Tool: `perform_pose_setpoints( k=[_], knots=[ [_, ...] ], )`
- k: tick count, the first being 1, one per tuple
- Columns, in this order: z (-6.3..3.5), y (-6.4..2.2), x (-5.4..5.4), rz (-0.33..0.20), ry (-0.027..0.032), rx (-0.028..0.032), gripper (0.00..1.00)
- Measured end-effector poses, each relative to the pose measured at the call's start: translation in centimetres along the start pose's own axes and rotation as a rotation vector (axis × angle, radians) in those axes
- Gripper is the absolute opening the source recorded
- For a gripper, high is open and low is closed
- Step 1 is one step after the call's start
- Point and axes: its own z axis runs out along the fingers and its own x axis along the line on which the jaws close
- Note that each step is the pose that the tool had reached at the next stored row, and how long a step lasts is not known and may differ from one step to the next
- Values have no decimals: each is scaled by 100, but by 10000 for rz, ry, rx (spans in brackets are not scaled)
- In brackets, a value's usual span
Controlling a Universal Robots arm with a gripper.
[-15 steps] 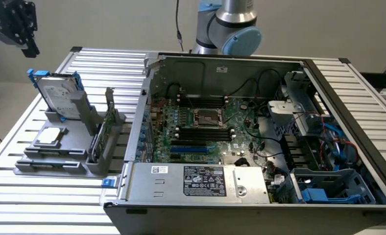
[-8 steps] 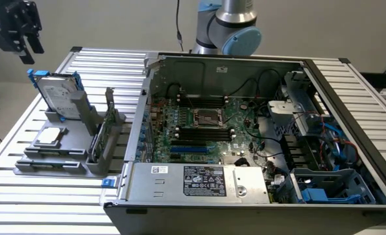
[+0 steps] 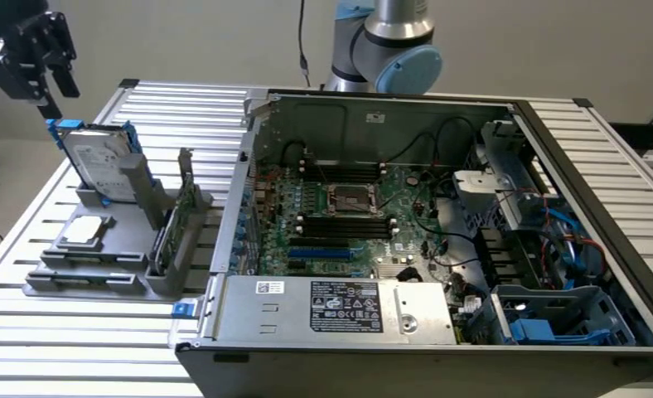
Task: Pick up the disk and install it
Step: 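Pick up the disk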
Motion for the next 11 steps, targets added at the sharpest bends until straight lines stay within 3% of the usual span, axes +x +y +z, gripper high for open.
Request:
perform_pose_setpoints(
  k=[11],
  knots=[
    [200,-2,6,-245,4,0,60]
  ],
)
